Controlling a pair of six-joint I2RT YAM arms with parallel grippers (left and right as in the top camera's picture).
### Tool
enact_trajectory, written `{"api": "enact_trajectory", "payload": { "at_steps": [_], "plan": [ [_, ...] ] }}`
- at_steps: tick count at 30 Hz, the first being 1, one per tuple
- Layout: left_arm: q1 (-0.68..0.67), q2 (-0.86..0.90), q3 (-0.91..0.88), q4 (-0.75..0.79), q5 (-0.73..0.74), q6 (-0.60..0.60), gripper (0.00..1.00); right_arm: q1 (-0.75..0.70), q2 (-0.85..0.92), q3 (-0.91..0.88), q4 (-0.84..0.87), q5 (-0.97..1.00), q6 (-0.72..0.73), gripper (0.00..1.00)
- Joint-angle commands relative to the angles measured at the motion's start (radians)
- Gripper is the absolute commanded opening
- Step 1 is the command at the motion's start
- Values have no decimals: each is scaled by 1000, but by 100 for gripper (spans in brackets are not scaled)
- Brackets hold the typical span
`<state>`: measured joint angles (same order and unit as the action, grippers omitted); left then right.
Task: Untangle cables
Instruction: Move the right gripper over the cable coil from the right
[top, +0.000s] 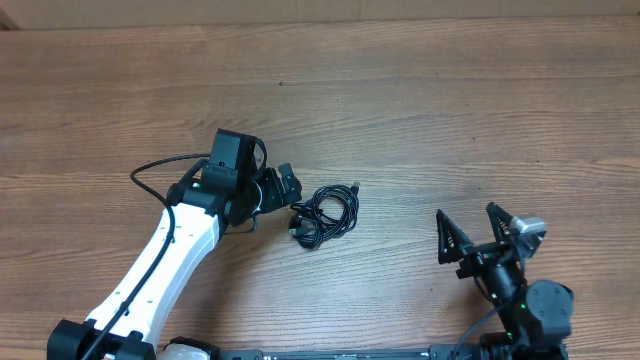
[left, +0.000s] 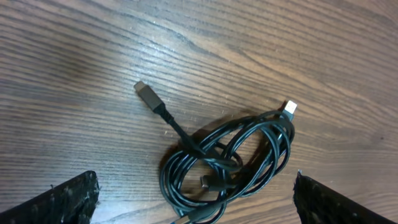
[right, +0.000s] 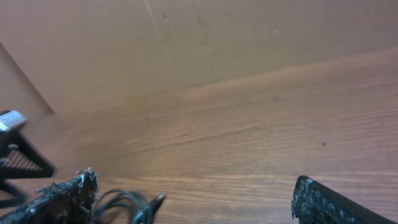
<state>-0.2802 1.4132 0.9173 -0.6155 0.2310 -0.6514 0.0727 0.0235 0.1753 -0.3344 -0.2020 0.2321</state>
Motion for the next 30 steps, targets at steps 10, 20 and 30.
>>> {"api": "enact_trajectory", "payload": {
  "at_steps": [10,20,30],
  "plan": [
    [-1,5,23,14,0,-48,100,5,425,454,-292,-74,26,100],
    [62,5,23,-13,-34,-67,100,5,934,791,-529,-92,23,100],
    [150,5,23,-37,-32,-8,100,5,1237,829,-382,-488,-146,98]
  ]
}}
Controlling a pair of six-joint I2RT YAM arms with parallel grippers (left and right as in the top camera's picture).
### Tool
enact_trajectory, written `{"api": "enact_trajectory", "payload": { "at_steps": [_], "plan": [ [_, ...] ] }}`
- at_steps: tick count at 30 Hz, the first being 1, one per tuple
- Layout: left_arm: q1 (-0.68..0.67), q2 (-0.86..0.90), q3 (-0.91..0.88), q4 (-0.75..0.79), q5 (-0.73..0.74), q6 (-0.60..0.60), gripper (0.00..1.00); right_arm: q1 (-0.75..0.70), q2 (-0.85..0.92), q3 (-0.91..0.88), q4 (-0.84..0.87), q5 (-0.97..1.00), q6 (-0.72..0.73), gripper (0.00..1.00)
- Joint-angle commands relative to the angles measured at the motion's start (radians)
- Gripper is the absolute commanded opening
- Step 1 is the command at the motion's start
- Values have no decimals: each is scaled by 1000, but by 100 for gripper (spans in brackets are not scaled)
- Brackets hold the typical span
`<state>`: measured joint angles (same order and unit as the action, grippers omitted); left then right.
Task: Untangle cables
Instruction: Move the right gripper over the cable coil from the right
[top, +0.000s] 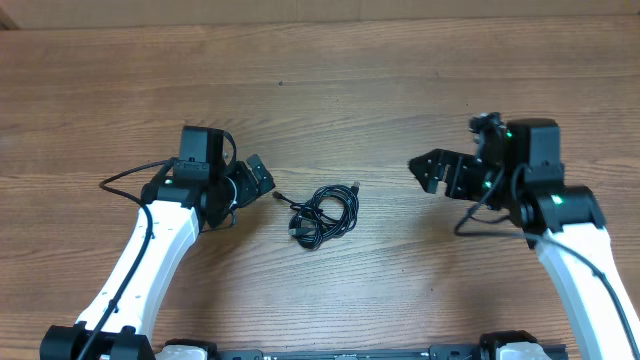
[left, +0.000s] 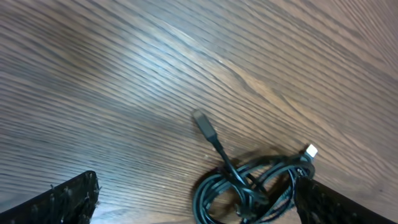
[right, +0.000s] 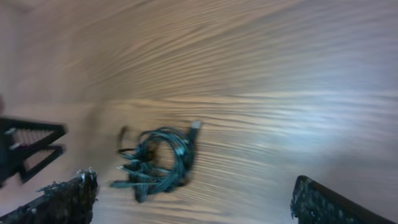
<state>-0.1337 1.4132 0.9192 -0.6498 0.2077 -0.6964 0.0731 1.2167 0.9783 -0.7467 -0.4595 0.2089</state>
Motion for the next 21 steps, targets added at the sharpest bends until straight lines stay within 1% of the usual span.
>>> {"api": "enact_trajectory", "payload": {
  "at_steps": [1,2,3,5,7,10,12,16,21],
  "plan": [
    [3,5,21,-3,-8,47,100,6,62,26,43,-271,-154,98],
    [3,5,21,-3,-10,54,100,11,89,26,51,-307,-218,98],
    [2,5,21,-3,-10,59,100,17,100,26,50,-312,-258,97],
    [3,5,20,-1,-22,69,99,39,133,21,49,-311,-392,97],
    [3,5,20,-1,-45,69,100,62,159,17,50,-312,-488,95],
    [3,5,20,1,-59,69,100,105,203,17,54,-312,-603,90],
    [3,5,21,4,-59,69,100,136,232,17,60,-312,-631,89],
    [2,5,21,3,-59,69,100,209,290,16,77,-302,-634,81],
    [2,5,20,3,-59,69,100,294,363,16,145,-301,-633,78]
  ]
}}
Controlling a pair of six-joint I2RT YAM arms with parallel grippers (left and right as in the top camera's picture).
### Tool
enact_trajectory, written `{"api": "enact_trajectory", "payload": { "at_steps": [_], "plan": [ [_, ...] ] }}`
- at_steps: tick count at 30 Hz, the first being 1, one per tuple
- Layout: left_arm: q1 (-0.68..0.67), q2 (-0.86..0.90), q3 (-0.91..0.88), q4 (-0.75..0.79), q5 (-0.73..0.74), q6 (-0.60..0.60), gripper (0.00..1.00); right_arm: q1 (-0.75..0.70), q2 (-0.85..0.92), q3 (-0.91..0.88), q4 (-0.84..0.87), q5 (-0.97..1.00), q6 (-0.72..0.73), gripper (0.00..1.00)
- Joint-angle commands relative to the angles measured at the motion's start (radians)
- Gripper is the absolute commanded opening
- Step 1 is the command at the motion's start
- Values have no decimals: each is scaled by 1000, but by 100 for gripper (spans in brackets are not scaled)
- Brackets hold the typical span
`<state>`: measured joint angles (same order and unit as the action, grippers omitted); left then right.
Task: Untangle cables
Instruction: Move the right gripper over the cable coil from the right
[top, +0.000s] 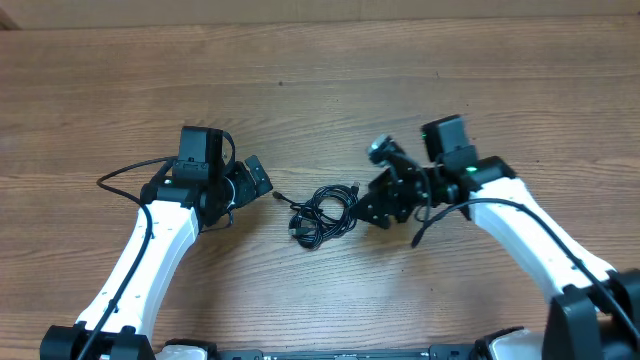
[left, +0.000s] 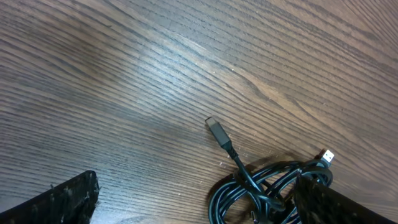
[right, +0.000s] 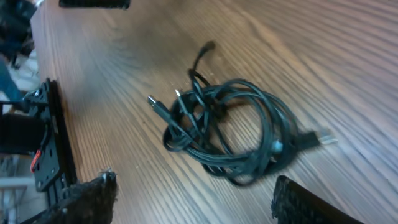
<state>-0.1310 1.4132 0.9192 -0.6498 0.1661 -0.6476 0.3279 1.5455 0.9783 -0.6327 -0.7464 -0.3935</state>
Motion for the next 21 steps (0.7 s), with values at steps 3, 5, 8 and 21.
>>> {"api": "enact_trajectory", "payload": {
  "at_steps": [3,5,8,21],
  "plan": [
    [0,5,20,3,-17,20,100,78,76,16,86,-14,-31,72],
    [0,5,20,0,-17,20,100,89,92,16,106,-14,-31,65],
    [0,5,19,-2,-17,20,100,101,106,16,125,-15,-32,58],
    [0,5,19,-3,-19,20,100,208,106,6,152,24,-425,54]
  ]
}}
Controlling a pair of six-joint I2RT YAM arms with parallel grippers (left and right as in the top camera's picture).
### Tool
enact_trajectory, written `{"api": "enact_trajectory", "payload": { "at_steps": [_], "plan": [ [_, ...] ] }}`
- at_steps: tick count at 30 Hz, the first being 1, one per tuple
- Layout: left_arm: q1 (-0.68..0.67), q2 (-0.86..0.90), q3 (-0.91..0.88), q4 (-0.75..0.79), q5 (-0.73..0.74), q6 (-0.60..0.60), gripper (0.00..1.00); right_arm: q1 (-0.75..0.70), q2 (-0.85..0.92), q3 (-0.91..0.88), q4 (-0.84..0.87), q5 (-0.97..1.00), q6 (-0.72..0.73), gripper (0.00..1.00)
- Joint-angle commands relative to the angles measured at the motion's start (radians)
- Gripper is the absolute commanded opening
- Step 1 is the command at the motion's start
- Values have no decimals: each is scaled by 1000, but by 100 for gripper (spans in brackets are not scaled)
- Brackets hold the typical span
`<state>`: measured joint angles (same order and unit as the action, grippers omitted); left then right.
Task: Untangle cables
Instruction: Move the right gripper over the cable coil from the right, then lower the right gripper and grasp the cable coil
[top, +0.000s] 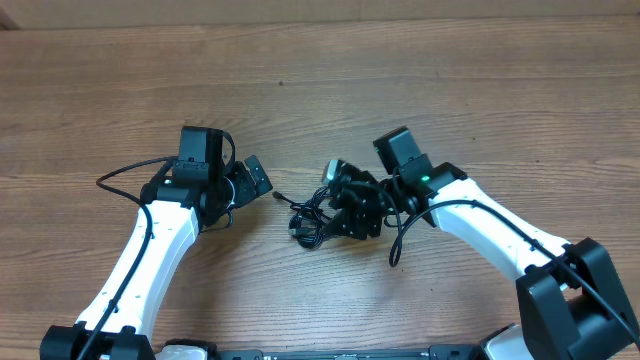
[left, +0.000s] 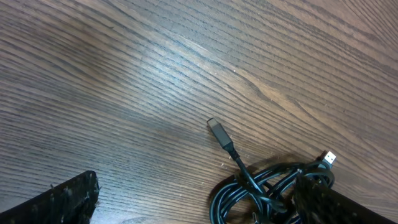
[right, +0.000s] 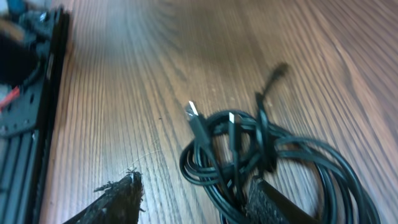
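A tangled bundle of black cables (top: 316, 224) lies mid-table, also seen in the left wrist view as the coil (left: 261, 194) and in the right wrist view (right: 249, 152). One dark plug (left: 217, 130) sticks out to the left; a silver plug (left: 328, 157) lies at the far side. My right gripper (top: 347, 208) is down on the bundle's right part, open (right: 193, 202), its fingers (right: 118, 200) straddling several strands. My left gripper (top: 254, 183) hangs open (left: 196, 211) just left of the bundle, touching nothing.
The wooden table (top: 420, 90) reaches to a pale back edge at the top of the overhead view. A black base rail (right: 28, 93) runs along the table's front. The left arm's own lead (top: 120, 178) loops out on its left.
My right gripper moved left from beside the bundle onto its right part, and its fingers stand closer together around strands. The left gripper and the bundle are unchanged.
First my left gripper hung open right over the bundle while my right arm rested at the front right. Then the left had backed off to the left and the right was raised at the far right. The right then stood beside the bundle, and now on it.
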<state>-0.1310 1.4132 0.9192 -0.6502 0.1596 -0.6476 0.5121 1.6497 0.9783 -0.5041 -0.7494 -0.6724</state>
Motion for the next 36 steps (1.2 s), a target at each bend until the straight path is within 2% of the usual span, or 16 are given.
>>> {"api": "enact_trajectory", "payload": {
  "at_steps": [1,10,20,28,31,33,36],
  "plan": [
    [0,5,19,-5,-13,20,100,29,2,3,34,40,-145,54],
    [0,5,19,-7,-13,20,100,37,40,-10,98,92,-145,55],
    [0,5,19,-8,-13,20,100,38,127,-10,150,135,-145,41],
    [0,5,19,-7,-14,20,100,38,143,-10,198,170,-145,39],
    [0,5,19,-7,-14,20,100,38,152,-10,218,192,-145,30],
    [0,5,19,-7,-14,20,100,38,152,-10,229,192,-145,4],
    [0,5,19,-6,-14,20,100,39,152,-10,239,192,-145,4]
  ]
}}
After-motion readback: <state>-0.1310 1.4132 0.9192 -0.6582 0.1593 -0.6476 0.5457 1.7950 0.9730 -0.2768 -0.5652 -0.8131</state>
